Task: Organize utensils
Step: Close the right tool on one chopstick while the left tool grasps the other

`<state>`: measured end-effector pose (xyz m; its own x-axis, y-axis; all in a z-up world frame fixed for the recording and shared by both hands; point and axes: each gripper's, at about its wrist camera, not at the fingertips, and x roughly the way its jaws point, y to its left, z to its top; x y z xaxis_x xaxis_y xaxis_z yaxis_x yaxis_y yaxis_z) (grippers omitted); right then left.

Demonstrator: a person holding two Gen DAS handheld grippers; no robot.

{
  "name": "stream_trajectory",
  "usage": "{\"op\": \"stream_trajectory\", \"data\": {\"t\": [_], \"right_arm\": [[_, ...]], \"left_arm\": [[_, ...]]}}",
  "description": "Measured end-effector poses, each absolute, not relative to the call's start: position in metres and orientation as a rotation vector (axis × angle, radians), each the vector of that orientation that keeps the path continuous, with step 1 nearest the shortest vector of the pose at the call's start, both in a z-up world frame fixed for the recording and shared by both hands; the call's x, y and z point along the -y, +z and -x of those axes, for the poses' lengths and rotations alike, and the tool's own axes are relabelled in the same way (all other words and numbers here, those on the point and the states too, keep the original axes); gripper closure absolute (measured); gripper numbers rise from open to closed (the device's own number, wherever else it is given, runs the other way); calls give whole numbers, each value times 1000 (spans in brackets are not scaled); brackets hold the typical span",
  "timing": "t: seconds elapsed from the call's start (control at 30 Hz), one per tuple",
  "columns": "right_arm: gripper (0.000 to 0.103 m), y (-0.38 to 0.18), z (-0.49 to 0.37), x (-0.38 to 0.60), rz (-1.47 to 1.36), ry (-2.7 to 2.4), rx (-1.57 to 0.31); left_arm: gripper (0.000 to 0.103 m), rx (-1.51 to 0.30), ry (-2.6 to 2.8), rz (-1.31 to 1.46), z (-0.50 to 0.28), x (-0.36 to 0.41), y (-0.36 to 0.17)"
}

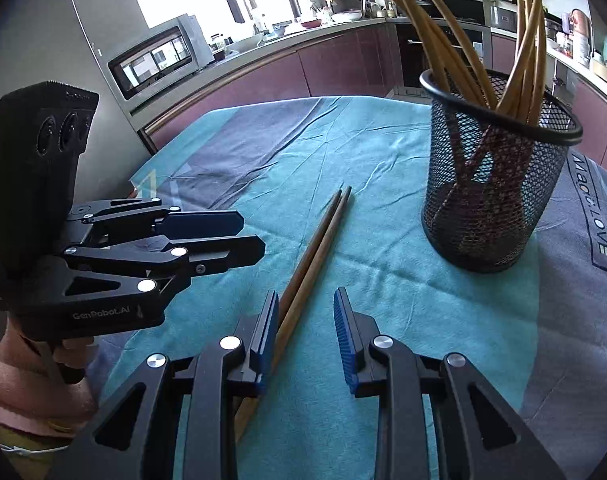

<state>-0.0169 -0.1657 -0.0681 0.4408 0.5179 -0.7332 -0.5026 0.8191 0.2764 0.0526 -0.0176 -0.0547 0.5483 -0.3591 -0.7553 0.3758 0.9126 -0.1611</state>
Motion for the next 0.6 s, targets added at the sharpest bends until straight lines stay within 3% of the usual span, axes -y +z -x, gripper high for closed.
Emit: {"op": "stream_trajectory", "data": {"t": [0.6], "right_arm": [[76,-74,19,162,37,575,-931]], "left_arm": [[68,-894,-452,-33,-47,25,-57]]}}
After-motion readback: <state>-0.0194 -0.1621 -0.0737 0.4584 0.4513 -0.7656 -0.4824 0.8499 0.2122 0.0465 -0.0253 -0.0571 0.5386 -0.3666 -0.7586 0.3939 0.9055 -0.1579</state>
